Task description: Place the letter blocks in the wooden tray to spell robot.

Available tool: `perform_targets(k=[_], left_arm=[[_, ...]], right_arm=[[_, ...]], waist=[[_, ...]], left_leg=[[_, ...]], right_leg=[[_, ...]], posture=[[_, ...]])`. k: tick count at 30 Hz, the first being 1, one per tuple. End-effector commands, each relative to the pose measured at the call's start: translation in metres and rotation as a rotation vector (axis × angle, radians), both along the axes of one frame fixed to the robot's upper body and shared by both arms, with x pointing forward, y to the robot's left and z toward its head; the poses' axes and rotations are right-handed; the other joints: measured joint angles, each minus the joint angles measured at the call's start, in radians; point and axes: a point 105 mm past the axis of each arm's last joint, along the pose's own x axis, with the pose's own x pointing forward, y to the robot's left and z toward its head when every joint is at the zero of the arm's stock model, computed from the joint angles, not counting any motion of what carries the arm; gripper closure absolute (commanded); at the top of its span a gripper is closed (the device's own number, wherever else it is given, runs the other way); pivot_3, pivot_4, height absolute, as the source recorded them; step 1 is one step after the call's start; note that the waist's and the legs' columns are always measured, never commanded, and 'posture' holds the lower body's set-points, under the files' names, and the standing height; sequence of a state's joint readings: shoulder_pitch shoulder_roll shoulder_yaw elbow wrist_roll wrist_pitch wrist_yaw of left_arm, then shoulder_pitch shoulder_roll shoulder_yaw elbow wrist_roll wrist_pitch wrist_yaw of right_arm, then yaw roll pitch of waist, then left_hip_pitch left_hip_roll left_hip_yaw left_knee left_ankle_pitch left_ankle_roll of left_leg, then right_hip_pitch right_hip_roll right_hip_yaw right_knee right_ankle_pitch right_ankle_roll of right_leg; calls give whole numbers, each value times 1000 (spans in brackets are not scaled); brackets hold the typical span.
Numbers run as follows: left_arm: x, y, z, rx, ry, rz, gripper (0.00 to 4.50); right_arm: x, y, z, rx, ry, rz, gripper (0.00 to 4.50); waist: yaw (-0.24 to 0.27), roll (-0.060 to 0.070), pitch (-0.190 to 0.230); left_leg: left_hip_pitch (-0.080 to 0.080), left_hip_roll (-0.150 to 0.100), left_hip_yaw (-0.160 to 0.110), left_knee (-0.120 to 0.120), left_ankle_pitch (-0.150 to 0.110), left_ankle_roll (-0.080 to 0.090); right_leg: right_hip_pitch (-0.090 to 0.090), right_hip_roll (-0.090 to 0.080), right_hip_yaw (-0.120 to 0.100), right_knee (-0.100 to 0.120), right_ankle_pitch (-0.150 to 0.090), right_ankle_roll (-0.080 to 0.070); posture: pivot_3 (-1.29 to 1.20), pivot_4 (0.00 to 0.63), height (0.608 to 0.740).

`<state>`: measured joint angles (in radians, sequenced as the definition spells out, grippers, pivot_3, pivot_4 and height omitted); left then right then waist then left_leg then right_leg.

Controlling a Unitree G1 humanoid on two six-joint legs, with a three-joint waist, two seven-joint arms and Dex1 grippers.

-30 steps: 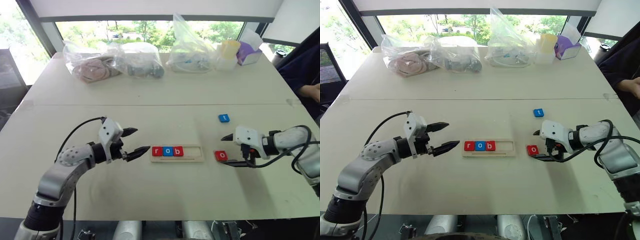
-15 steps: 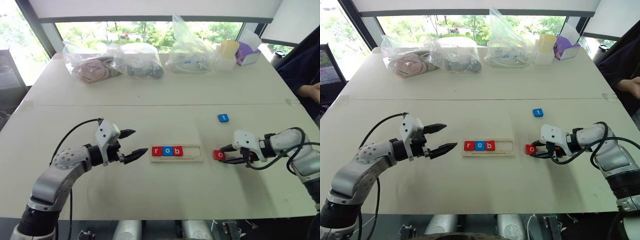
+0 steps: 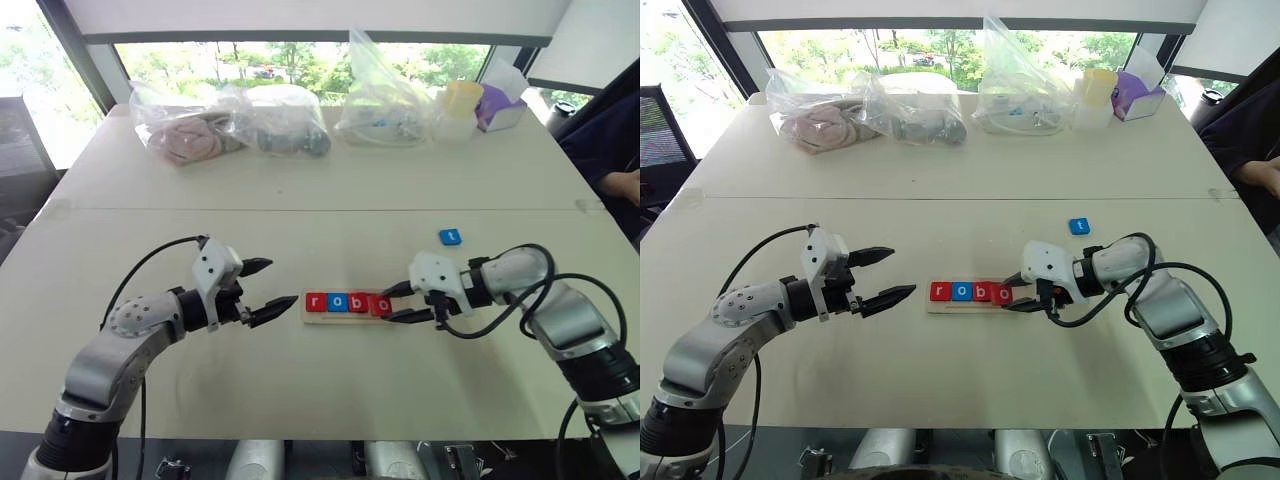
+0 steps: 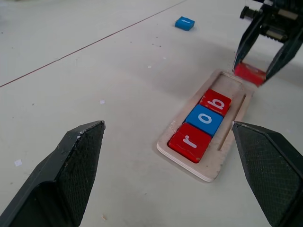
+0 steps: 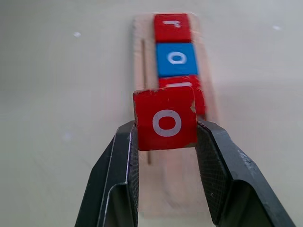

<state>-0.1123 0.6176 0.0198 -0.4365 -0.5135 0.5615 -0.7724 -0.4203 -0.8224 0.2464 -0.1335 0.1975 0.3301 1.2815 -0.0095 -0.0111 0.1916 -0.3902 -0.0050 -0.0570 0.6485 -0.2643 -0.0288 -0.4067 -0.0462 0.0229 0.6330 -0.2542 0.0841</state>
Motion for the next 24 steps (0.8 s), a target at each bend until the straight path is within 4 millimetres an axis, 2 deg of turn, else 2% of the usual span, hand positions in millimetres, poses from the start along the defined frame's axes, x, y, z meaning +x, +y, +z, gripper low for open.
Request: perform_targets(k=[1,24], left_arm=[[-4,-4,10,-16,-40,-8,0],[-8,-7,10,-30,-30,6,0]], right_arm=[[5,5,6,-11,-54,4,3378],[13,3,-3,-42,-57,-36,3378]], waist=[[-1,0,0],[-1,0,0]], left_leg=[[0,0,0,0,0,0],[0,0,0,0,0,0]], right_leg=[[0,0,0,0,0,0],[0,0,0,0,0,0]], posture=[[0,150,740],[0,150,740]])
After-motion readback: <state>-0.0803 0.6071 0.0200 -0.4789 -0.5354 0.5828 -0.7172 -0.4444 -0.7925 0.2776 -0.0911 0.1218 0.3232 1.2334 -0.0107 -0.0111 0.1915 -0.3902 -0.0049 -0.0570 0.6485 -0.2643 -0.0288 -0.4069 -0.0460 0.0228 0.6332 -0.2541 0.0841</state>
